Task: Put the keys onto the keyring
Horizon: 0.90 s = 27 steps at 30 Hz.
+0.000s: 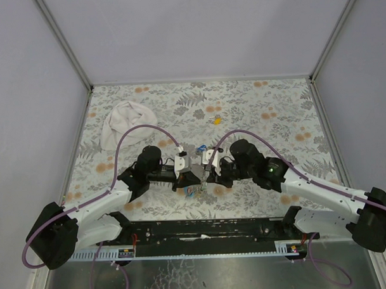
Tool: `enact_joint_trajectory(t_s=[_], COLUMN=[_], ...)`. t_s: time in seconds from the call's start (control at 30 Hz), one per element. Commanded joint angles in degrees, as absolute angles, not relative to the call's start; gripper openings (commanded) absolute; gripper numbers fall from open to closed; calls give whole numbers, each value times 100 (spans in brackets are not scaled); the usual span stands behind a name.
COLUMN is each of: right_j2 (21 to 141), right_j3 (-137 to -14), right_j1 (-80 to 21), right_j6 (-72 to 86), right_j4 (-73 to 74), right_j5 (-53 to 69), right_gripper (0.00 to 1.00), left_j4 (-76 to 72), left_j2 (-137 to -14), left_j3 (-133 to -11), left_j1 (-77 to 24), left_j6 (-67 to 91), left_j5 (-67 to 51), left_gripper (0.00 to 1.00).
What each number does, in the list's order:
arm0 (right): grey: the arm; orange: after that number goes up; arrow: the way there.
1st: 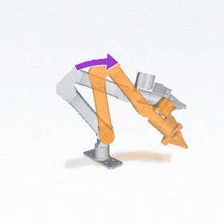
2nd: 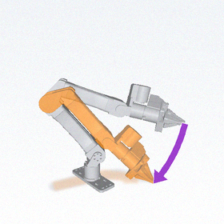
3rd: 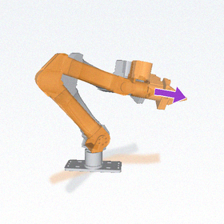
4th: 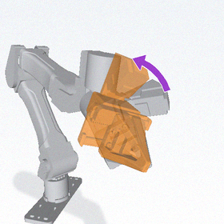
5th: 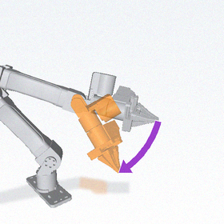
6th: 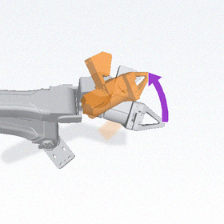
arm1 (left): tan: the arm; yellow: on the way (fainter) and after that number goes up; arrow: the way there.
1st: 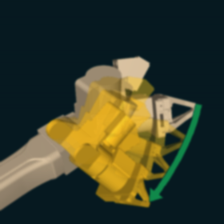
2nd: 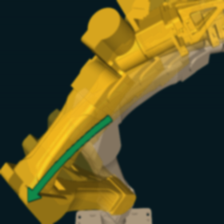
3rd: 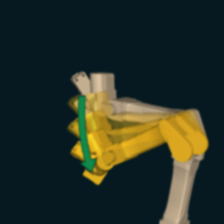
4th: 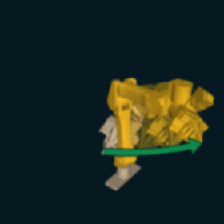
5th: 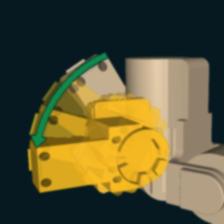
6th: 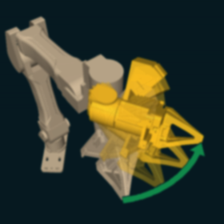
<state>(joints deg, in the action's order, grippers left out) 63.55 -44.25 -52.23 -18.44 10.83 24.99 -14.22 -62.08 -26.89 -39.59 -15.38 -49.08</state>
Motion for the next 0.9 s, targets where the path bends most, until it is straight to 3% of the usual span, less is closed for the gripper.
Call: enact_joint_trajectory(t_s=[0.0,0.87], right_j2=[6020,5786], right_j3=[-4278,-3950], right_j1=[-5225,-5222], right_j6=[-1805,-1751], right_j4=[775,402], right_j5=[2426,2556], right_gripper=[0,0], left_j4=[-1848,-1902], left_j2=[-6182,-6118], left_j3=[-2744,-2774], left_j1=[-3973,-3973], left_j6=[-1744,-1924], left_j5=[-5055,-5300], left_gripper=[0,0])
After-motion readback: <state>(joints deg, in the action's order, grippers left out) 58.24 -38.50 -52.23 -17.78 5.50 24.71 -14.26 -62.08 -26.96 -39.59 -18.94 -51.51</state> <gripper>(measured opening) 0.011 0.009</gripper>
